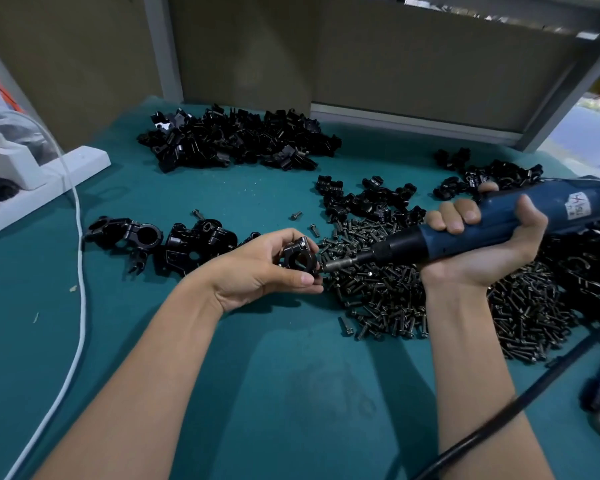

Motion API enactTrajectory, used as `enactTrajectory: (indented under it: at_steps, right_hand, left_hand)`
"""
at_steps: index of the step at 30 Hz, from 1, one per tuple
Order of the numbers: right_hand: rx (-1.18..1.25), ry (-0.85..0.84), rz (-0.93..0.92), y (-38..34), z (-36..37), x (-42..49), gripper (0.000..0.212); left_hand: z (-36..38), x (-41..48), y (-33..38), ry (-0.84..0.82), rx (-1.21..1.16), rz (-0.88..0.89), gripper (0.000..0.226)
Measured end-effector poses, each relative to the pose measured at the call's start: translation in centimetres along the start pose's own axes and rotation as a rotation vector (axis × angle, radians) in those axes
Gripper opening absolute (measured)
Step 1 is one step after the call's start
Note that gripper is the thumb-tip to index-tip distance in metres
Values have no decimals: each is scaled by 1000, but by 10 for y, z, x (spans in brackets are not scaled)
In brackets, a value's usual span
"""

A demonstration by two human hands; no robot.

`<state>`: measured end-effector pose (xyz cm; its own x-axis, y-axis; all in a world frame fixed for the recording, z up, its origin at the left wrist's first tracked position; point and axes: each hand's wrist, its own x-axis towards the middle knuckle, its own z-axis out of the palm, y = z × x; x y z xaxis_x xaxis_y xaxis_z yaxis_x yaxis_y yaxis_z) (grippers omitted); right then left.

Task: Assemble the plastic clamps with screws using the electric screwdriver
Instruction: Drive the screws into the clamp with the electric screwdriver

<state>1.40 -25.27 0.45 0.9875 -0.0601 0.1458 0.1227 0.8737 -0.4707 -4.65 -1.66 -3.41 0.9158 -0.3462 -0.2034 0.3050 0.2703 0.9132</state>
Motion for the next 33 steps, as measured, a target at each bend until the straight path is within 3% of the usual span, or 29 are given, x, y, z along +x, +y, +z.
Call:
enactTrajectory:
  at_steps: [3, 33]
  right_hand:
    - [9, -18, -130, 12, 5, -5, 26]
    - [47, 32, -107, 18, -2, -1, 25]
  left_hand:
    - [-1, -1, 0, -16, -20, 2, 44]
    - [0, 4, -4, -23, 0, 8, 43]
